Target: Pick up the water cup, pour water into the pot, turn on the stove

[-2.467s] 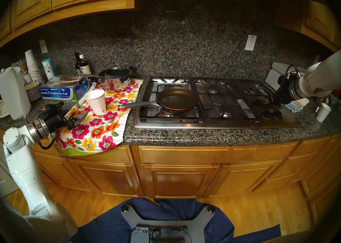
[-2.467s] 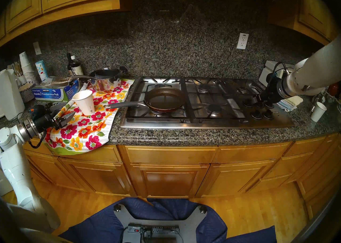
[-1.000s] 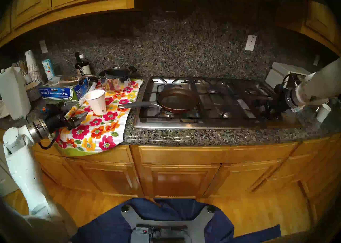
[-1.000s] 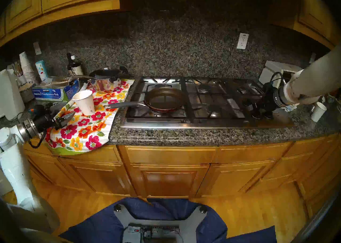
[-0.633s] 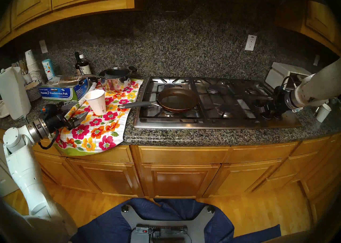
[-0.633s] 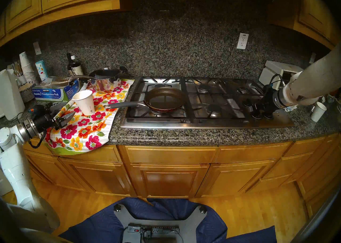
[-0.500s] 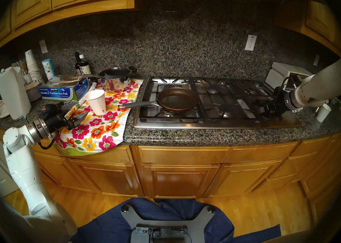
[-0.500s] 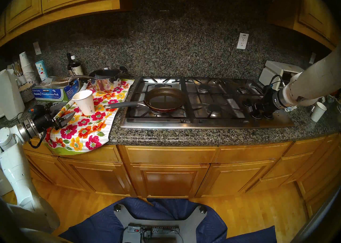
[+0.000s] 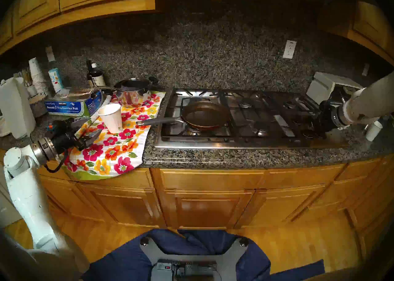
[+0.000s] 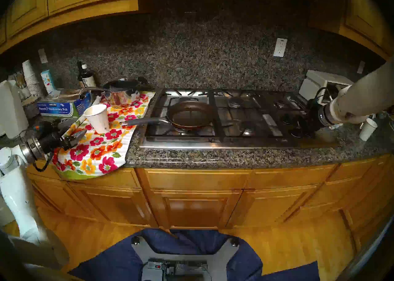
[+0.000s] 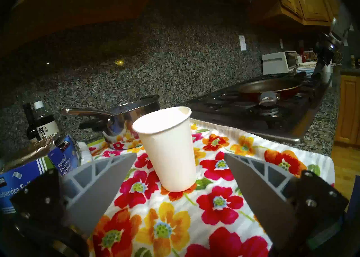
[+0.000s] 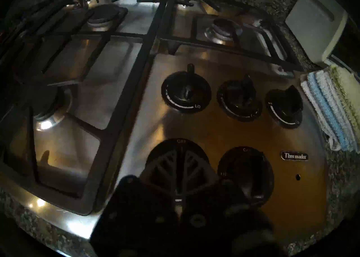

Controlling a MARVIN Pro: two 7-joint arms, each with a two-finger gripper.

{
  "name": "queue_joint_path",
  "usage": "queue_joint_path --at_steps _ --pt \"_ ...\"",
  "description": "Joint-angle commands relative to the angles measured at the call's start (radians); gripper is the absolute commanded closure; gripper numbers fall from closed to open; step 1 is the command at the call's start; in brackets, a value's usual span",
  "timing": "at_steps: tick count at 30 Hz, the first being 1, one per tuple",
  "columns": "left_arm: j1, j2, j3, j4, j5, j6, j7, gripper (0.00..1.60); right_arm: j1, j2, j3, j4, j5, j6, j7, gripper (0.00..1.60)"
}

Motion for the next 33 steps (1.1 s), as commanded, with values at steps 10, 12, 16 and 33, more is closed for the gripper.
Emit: queue_joint_path --at_steps 10,12,16,33 --pt "-0.019 0.013 -0.001 -0.02 -0.023 -0.002 0.002 0.0 -0.009 -0.008 0.029 0.013 -0.016 -0.012 0.027 1.26" --pt "-0.019 0.013 -0.001 -0.02 -0.023 -0.002 0.002 0.0 -0.011 -0.007 0.03 0.014 -0.017 -0.01 0.028 1.09" --pt "-0.019 0.013 -0.001 -0.02 -0.023 -0.002 0.002 0.0 -0.016 -0.007 0.033 0.016 -0.018 -0.009 0.029 0.56" --pt "-0.018 0.014 -0.001 -0.02 -0.024 -0.002 0.002 0.0 -0.03 -0.004 0.037 0.015 -0.017 -0.023 0.029 1.6"
